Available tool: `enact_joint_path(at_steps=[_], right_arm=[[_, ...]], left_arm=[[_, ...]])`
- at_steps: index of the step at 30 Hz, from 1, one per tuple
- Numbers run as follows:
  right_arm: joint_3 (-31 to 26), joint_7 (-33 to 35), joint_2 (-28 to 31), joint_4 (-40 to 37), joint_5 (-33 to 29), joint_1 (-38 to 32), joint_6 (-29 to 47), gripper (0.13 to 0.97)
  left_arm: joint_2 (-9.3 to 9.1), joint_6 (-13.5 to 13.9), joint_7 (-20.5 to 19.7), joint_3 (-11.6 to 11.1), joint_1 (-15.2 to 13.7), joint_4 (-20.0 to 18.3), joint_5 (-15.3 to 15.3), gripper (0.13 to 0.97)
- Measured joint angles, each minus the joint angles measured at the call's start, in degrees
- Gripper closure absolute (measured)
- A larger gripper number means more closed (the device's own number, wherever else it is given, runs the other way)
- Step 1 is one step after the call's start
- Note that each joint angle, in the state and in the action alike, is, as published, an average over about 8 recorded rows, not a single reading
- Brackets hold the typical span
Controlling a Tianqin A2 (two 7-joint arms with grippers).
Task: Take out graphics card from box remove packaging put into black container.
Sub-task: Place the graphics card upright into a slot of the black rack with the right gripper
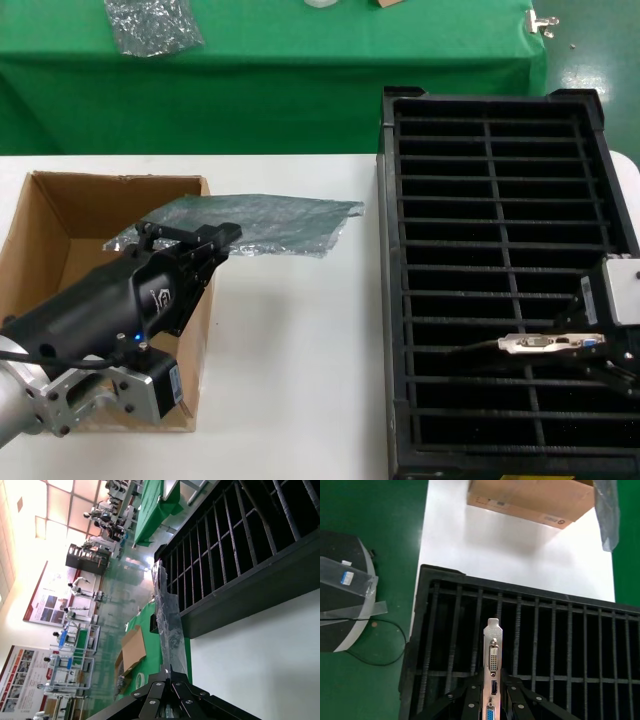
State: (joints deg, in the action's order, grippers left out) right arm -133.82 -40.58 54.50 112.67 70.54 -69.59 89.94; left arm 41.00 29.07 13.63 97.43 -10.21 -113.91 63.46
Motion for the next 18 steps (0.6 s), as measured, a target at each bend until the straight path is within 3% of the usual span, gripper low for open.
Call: enact_joint_path(at_steps=[18], right_arm=[[-3.52, 2.94, -1.84, -3.99, 0.18, -2.56, 0.0, 0.907]], left_arm=[[0.0, 0.0, 0.0, 0.0, 0.0, 0.0, 0.0, 0.958]])
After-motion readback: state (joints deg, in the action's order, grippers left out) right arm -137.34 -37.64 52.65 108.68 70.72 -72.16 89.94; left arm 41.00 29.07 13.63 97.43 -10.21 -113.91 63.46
